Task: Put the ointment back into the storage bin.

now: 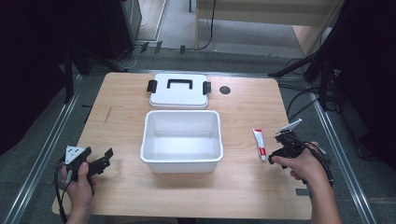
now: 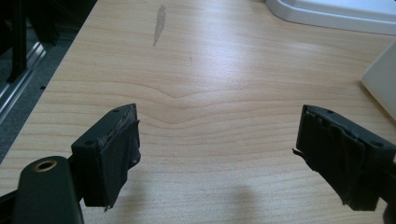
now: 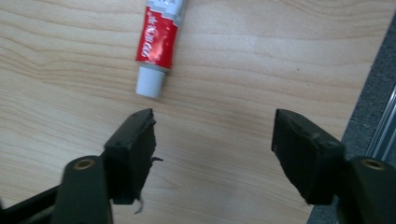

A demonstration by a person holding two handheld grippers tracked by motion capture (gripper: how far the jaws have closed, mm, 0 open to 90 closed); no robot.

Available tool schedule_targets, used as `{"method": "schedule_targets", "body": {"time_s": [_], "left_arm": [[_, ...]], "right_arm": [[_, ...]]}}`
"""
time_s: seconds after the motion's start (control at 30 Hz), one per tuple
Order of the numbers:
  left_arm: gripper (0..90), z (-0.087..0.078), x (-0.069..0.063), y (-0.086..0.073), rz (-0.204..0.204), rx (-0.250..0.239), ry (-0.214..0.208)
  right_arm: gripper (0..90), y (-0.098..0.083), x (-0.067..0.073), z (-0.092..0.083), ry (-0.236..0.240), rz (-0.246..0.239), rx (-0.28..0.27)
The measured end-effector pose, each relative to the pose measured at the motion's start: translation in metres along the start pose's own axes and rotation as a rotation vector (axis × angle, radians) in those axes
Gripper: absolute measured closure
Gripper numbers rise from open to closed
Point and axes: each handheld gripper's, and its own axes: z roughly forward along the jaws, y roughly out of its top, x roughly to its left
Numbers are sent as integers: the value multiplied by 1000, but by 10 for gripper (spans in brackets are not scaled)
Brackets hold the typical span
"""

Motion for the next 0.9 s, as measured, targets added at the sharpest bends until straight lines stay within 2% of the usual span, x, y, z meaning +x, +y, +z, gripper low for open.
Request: {"method": "schedule_targets", "body": {"time_s": [0.13,0.27,0.37,0.47,0.57,0.9], "left_arm": [[142,0,0,0,3,7,0],[142,0,-1,0,6,3,-3],[142,0,-1,0,6,3,-6],[142,0,-1,0,9,3,-7],[142,0,-1,0,6,4,-8],[142,0,-1,0,11,1,-4]], "right_arm": [[377,10,6,-2,53,18,27],[393,20,11,-4,80,34,38],[398,26,14,-4,81,25,41],[420,37,21,-3,83,46,49],[427,42,23,-2,78,40,50],[492,65,23,16,74,98,114]]}}
